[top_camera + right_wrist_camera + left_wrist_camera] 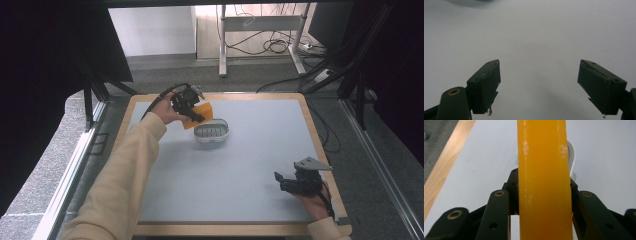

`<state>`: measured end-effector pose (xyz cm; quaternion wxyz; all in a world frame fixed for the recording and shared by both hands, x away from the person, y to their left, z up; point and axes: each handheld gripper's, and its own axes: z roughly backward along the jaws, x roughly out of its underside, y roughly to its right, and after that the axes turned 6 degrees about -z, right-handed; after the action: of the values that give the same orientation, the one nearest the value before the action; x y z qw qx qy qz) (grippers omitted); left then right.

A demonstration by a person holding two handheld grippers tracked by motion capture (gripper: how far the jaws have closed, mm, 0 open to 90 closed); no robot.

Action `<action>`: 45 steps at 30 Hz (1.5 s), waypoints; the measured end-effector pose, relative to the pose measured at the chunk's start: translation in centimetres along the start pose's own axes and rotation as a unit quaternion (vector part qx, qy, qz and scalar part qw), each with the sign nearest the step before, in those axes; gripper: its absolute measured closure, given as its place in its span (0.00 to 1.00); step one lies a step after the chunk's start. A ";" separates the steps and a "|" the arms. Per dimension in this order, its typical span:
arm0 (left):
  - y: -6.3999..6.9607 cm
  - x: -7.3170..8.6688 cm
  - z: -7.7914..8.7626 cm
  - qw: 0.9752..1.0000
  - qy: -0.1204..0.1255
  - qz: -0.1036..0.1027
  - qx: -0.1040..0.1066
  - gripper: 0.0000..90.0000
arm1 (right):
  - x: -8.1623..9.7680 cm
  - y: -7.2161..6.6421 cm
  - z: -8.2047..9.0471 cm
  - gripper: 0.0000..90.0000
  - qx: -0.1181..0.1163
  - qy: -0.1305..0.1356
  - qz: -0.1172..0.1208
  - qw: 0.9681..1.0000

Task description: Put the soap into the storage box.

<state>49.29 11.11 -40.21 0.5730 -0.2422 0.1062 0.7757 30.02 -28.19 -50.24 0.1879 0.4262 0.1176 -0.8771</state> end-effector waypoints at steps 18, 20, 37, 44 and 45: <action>0.2 -2.4 -3.2 0.998 -0.004 -0.047 0.039 0.68 | 0.1 0.2 0.2 0.21 0.004 0.002 -0.003 1.000; 0.2 -2.5 -3.3 0.998 -0.006 -0.050 0.041 0.68 | 0.1 0.2 0.2 0.21 0.003 0.002 -0.005 1.000; -0.2 -1.9 -5.2 0.997 -0.015 -0.054 0.058 0.68 | 0.1 0.2 0.2 0.21 0.004 0.002 -0.002 1.000; -0.2 -1.8 -6.4 0.996 -0.023 -0.053 0.065 0.68 | 0.1 0.2 0.2 0.21 0.004 0.002 -0.001 1.000; -0.2 -1.8 -6.4 0.996 -0.023 -0.053 0.065 0.68 | 0.1 0.2 0.2 0.21 0.004 0.002 -0.001 1.000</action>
<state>51.48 6.86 -44.80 0.6304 -0.1917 0.1297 0.7410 29.88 -28.51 -50.23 0.1847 0.4283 0.1147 -0.8771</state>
